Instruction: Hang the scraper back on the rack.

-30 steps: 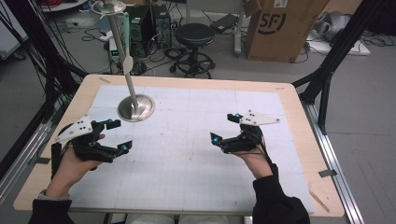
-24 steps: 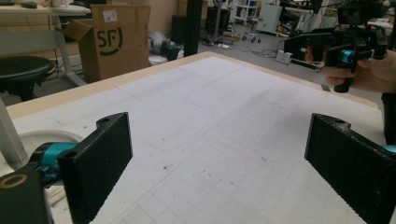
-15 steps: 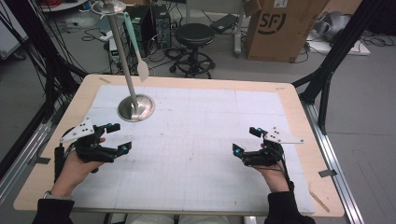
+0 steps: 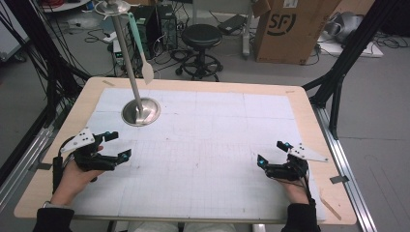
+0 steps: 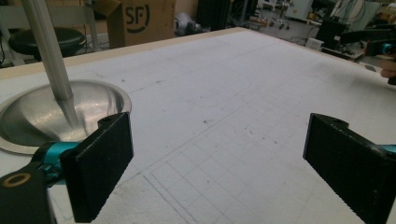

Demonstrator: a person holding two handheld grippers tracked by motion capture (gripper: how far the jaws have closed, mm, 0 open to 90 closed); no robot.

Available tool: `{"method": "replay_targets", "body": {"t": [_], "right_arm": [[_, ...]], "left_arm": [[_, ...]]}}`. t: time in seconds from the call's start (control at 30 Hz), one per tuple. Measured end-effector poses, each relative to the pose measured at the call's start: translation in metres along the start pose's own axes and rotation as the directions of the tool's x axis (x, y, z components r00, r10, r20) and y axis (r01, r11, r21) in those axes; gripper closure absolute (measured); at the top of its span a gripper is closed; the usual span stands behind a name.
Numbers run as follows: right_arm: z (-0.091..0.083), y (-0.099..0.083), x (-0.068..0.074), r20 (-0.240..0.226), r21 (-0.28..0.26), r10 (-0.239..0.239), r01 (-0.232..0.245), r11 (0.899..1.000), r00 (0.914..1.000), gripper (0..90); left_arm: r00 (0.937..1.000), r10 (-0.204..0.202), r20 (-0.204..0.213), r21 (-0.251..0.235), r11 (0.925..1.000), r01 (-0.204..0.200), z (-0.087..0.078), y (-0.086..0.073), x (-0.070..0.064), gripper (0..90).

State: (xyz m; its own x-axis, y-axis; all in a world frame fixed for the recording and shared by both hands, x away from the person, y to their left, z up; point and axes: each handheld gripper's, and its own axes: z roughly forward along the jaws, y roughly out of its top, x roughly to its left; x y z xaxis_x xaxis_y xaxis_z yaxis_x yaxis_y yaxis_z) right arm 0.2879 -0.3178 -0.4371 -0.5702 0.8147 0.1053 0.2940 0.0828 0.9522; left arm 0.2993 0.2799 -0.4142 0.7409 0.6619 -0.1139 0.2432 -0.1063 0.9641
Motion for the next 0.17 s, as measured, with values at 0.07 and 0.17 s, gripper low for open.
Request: {"method": "replay_targets", "body": {"t": [0.07,0.17], "right_arm": [[0.0007,-0.0002,-0.0009,-0.002,-0.009,0.009,-0.009,1.000,1.0000,0.3],[0.0034,-0.0010,-0.0012,-0.008,-0.001,0.017,-0.017,1.000,0.9998,0.3]], "left_arm": [[1.0000,-0.007,-0.001,-0.002,1.0000,0.007,-0.0009,-0.0011,0.0004,9.0],[0.9999,-0.016,-0.005,0.013,0.9998,0.016,-0.0005,-0.0035,0.0020,8.9]]}}
